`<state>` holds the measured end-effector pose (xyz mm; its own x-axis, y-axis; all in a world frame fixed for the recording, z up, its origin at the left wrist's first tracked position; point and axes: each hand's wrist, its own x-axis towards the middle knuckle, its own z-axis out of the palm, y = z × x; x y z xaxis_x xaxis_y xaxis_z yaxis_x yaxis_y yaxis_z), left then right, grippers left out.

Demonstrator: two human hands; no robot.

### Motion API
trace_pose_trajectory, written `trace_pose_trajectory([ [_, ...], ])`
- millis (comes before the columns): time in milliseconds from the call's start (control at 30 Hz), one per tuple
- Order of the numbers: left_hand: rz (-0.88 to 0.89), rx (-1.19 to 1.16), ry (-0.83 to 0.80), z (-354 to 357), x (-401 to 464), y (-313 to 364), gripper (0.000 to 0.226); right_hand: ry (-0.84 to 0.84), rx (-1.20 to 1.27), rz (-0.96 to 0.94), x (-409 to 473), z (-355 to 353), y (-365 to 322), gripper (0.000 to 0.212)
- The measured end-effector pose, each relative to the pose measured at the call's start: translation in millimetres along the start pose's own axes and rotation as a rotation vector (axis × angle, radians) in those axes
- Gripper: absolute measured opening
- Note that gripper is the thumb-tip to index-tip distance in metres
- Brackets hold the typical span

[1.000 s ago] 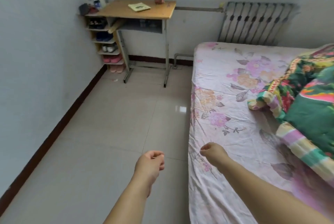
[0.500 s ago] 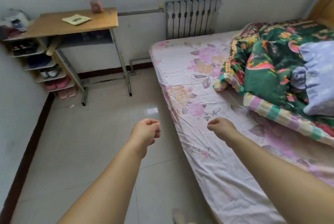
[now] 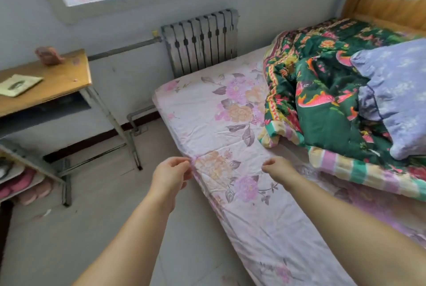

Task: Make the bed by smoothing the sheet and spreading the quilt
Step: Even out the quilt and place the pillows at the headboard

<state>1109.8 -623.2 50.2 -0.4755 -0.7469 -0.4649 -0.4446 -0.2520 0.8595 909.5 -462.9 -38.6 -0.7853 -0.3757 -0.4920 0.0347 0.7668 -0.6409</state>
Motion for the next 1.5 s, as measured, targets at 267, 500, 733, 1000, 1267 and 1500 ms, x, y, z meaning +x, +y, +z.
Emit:
trace_pose_trajectory([
  [267, -0.018, 0.013, -0.188, 30.1, 141.0, 61.9, 0.016, 0.123, -0.051, 0.118, 98.5, -3.4, -62.5, 0.018],
  [500, 0.001, 0.167, -0.407, 45.6, 259.5, 121.3, 0.016, 0.267, -0.119, 0.328, 159.6, -4.4, -108.9, 0.03],
  [733, -0.042, 0.265, -0.547, 95.3, 348.3, 161.2, 0.013, 0.312, -0.099, 0.408, 209.5, -0.6, -128.5, 0.028],
  [1000, -0.068, 0.393, -0.681, 176.9, 432.0, 199.4, 0.016, 0.354, -0.035, 0.527, 310.3, -31.3, -133.7, 0.021],
  [1267, -0.015, 0.428, -0.644, 236.3, 530.3, 270.7, 0.018, 0.325, -0.09, 0.467, 419.1, -79.5, -173.7, 0.03],
  [1500, -0.071, 0.425, -0.694, 318.8, 602.4, 307.2, 0.014, 0.37, -0.056, 0.407, 520.1, -118.7, -222.8, 0.035],
])
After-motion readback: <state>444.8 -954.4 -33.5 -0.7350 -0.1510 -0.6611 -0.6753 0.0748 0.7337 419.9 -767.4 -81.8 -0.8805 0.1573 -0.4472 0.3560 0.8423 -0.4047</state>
